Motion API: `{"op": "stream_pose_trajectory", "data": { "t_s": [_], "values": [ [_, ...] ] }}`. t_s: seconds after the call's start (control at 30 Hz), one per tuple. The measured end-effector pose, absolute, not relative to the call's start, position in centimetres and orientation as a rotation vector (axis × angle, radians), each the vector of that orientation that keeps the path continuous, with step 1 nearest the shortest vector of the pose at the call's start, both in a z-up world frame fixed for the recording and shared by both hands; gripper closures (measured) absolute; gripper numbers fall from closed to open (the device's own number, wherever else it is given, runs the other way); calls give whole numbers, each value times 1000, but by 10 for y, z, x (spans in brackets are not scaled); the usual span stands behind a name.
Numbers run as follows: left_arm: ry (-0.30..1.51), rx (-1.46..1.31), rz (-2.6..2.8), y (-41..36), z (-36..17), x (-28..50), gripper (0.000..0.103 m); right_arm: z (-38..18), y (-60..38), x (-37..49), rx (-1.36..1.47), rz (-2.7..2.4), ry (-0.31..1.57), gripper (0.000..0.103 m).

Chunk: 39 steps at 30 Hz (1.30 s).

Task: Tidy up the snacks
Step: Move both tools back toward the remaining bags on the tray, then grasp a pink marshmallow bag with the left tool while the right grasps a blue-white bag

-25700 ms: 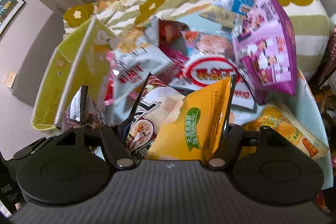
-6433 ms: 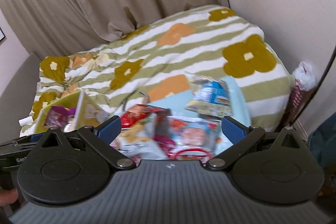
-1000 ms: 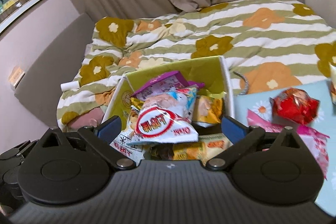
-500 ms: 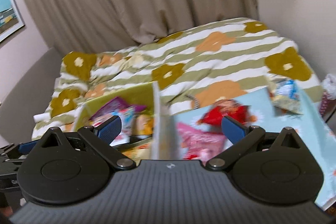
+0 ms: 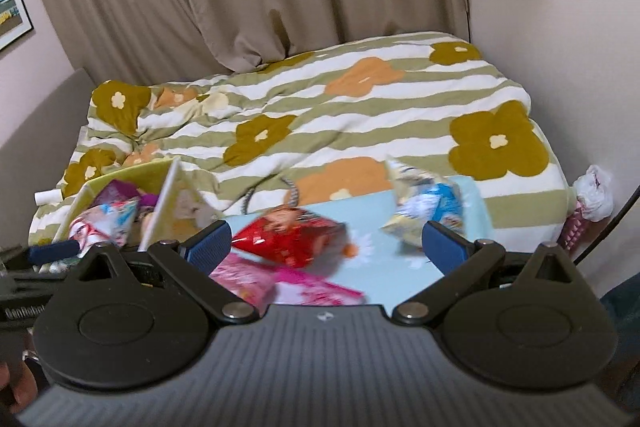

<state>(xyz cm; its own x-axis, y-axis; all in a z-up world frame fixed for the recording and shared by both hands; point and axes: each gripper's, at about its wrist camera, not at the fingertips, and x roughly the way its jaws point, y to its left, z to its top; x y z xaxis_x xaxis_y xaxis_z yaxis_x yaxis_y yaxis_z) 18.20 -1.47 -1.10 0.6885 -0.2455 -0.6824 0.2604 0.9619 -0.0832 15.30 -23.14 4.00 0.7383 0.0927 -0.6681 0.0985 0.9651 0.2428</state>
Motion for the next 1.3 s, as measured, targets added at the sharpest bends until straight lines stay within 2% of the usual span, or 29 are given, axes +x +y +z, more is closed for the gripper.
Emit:
{"op": "stream_pose_trajectory", "data": {
  "t_s": [0.33, 0.83, 1.3],
  "values": [
    [881, -9, -265, -90, -79, 200, 3, -2, -319, 196, 257, -3, 800, 0],
    [987, 133, -222, -140, -163, 222, 6, -88, -352, 270, 301, 96, 910, 0],
    [1017, 160, -234, -136, -180, 222, 38, -122, -347, 300, 341, 105, 961, 0]
  ]
}}
